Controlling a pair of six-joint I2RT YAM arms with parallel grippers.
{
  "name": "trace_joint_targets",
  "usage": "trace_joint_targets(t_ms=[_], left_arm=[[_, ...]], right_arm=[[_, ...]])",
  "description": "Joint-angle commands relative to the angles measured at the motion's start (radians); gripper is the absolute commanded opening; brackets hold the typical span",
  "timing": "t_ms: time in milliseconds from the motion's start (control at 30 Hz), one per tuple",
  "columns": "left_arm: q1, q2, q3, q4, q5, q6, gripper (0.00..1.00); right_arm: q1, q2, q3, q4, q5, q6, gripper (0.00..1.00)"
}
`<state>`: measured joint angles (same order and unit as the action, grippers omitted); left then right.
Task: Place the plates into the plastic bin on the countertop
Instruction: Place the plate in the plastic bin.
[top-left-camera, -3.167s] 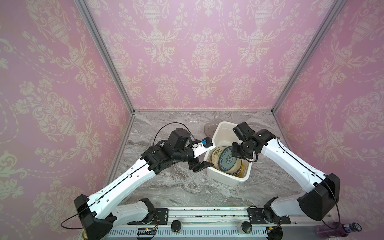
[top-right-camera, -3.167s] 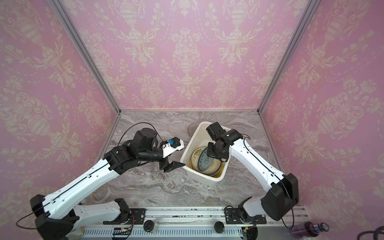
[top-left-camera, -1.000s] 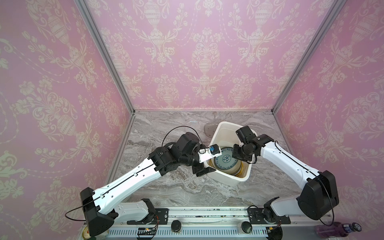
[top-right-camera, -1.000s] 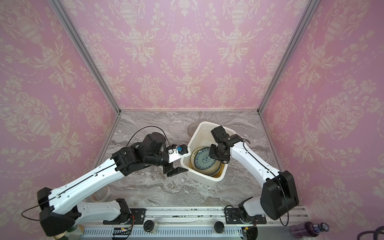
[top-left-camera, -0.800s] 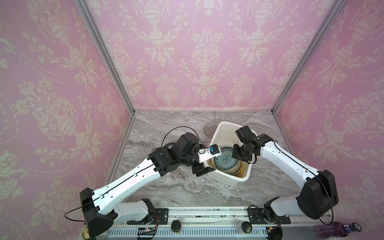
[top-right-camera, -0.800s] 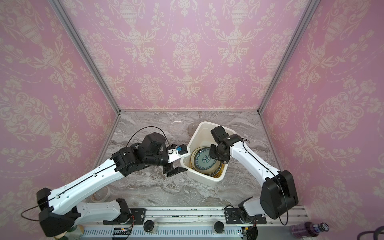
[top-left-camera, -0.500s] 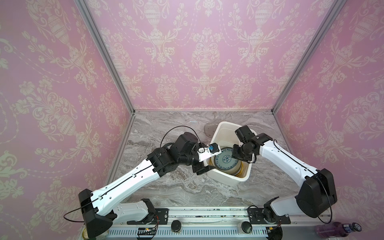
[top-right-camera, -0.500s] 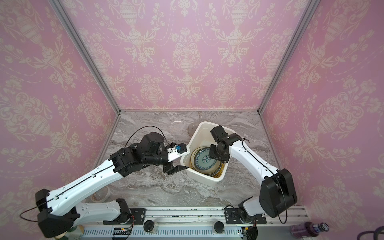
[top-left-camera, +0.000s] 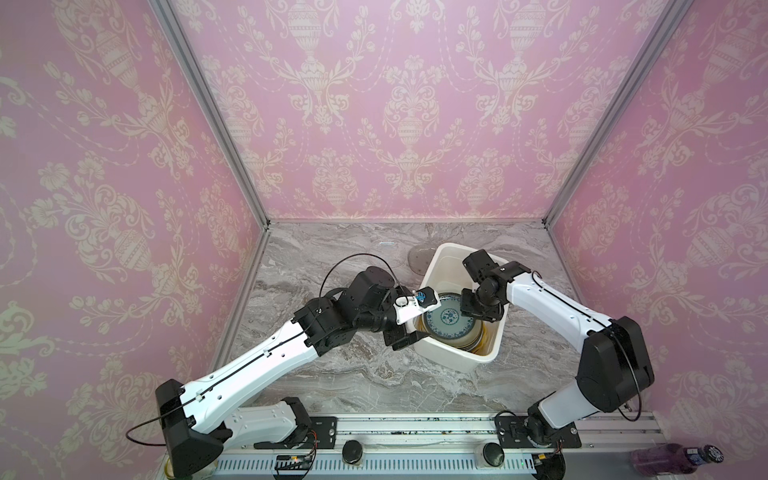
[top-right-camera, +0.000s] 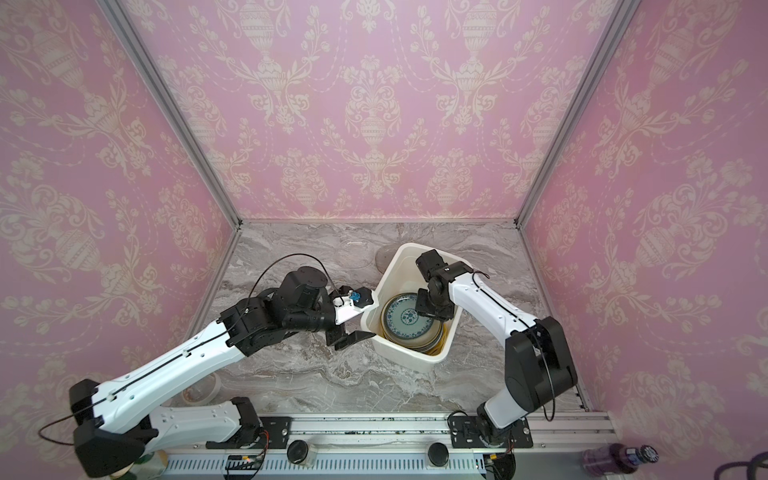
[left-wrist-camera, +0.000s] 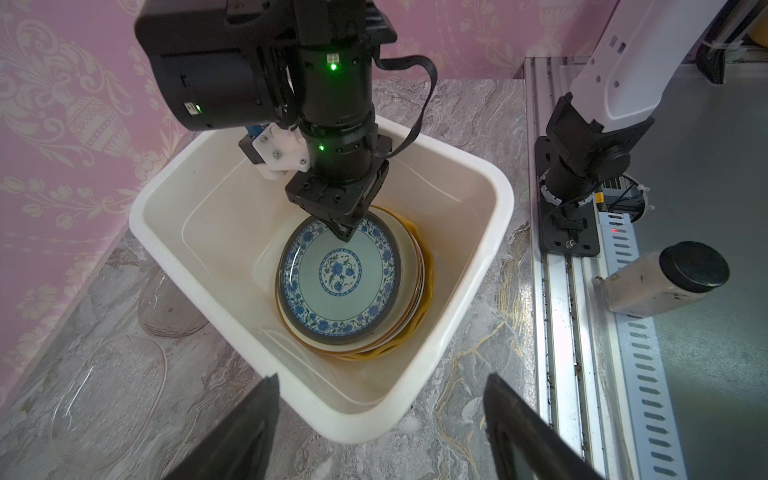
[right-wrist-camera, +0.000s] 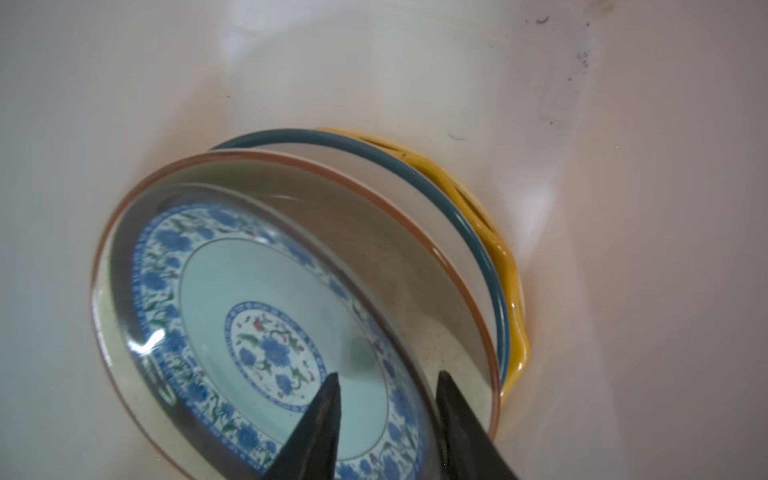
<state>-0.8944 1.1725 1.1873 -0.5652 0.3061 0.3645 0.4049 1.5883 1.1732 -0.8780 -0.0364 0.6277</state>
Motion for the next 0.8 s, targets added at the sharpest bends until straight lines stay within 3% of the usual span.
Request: trace_joint_targets(t_ms=[0, 767], left_arm=[[-0.008, -0.02, -0.014, 0.004, -0.023, -0.019, 0.79], [-0.008, -0.053, -0.029, 0.037, -0.081, -0.044, 0.79]], right_arm=[[-0.003, 0.013, -0.009, 0.014, 0.008, -0.023, 0.39], [-0.003, 0.019, 0.112, -0.06, 0.084, -0.099, 0.46]])
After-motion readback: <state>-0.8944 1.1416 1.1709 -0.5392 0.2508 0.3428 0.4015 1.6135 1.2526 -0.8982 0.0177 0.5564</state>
